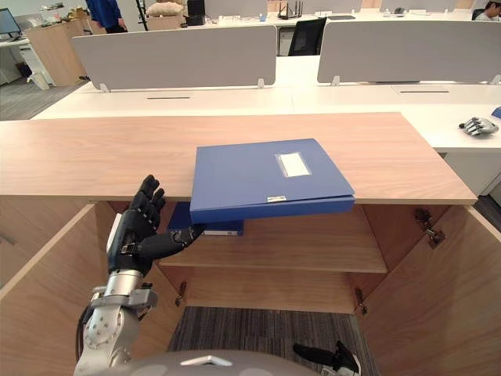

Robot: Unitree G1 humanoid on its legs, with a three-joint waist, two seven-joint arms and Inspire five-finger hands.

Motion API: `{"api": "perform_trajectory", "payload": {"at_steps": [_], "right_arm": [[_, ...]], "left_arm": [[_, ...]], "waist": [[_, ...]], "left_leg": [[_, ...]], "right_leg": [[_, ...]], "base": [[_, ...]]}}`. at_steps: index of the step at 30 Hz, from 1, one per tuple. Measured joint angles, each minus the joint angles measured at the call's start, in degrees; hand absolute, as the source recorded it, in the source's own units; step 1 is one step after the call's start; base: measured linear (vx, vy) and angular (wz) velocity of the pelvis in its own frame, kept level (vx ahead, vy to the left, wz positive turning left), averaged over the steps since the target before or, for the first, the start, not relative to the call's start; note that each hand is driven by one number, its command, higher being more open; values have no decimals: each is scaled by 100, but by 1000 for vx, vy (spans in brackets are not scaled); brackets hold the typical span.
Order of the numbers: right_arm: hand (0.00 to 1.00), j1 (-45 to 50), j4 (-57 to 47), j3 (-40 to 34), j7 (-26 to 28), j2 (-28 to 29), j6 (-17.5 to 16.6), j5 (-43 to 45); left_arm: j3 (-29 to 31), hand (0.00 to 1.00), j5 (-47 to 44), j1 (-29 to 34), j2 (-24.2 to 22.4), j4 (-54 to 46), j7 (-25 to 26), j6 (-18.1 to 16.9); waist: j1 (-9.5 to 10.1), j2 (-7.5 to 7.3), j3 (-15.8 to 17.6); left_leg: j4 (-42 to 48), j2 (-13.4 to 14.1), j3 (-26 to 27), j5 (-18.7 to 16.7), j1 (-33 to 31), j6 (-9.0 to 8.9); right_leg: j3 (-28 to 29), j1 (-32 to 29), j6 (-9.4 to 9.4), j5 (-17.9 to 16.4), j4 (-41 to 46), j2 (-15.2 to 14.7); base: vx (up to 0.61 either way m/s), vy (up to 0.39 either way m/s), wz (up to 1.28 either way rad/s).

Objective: Walk over to the cabinet, pick up the folder, carry it to the office cabinet, place the folder inside the office cabinet, then close the office cabinet door

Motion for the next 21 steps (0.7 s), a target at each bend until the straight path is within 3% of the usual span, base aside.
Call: {"api": "perform_trajectory", "payload": {"at_steps": [12,21], "right_arm": [[100,-19,78,6,0,-79,6,-3],[100,-40,78,6,-8,-120,6,-2]], "left_arm": [[-97,100,1011,-39,363,187,16,-56],[-80,100,1129,-198,517,429,63,-212]], "waist": [[-13,75,-31],[-35,141,4]], "left_leg": [[-348,-14,21,192,135,0],[-353,-66,-79,232,123,-1]], "right_leg": [[34,-34,5,46,-64,22],[-68,-30,4,41,-118,12]], "base": [[-22,2,-1],[-17,-5,5]]}}
